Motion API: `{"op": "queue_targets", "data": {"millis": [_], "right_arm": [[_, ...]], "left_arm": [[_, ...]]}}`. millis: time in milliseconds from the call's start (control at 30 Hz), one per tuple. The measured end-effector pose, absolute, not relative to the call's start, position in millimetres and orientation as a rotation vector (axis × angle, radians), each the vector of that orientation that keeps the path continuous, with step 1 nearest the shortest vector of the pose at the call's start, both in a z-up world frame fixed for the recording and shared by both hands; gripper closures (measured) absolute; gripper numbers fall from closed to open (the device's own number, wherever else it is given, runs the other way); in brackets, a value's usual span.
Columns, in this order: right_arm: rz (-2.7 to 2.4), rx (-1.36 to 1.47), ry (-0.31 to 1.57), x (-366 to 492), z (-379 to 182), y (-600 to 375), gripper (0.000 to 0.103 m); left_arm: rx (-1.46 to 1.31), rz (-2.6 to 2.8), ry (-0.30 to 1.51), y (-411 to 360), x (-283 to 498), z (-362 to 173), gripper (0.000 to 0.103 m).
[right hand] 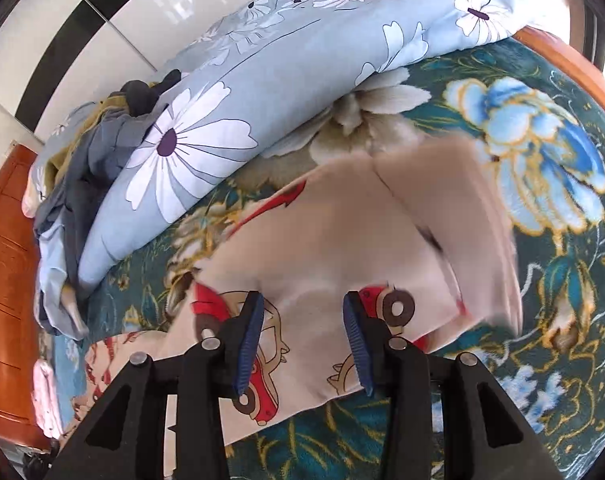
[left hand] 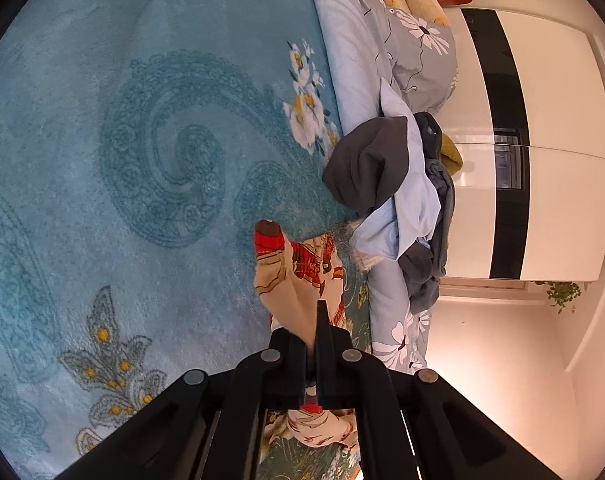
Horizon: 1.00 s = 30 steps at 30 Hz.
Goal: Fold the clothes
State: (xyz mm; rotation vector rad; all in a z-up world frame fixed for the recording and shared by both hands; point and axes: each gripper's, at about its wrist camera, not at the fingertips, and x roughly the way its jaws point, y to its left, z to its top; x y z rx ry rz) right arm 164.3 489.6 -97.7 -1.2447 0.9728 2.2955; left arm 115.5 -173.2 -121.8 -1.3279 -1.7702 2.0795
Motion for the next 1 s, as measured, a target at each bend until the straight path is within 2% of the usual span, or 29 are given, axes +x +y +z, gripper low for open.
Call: {"op": "queue_targets", "data": {"millis": [167,333,633,867,933,967,1000], "right_arm": [[2.282,-1.107,1.162,214.6,-103.3,484.3,0.061],[2.23,-0.996,1.526,239.6,-133.3,490.1,0.061],[2.277,-1.151,1.739,204.8,-162.3,438.1,0.061],[2.251,-0.826,1.827,214.6,-162.5,452.3,0.061],[2.208,-0.794,1.859,213.8,-168.6,455.9,0.068],[2.186,-0.789,1.885,212.3,-172.2,456.7,0.086],[2.189,-0.766,1.899,213.2,-168.4,457.4,0.099]], "left_arm": [[-1.34,2.08,-1.776,-172.6,113.4,-129.1,0.1],[-1.337,2.071,-1.786,-172.0,110.1,-128.6,0.1],[-1.306,2.09,-1.757,-170.4,102.7,-115.0,0.1],[-1.293,2.097,-1.761,-174.8,98.7,-112.9,0.1],[-1.29,2.098,-1.758,-176.1,97.7,-111.4,0.1],[-1.289,2.098,-1.754,-176.7,97.3,-110.2,0.1],[-1.275,2.098,-1.753,-178.7,97.1,-106.8,0.1]]}}
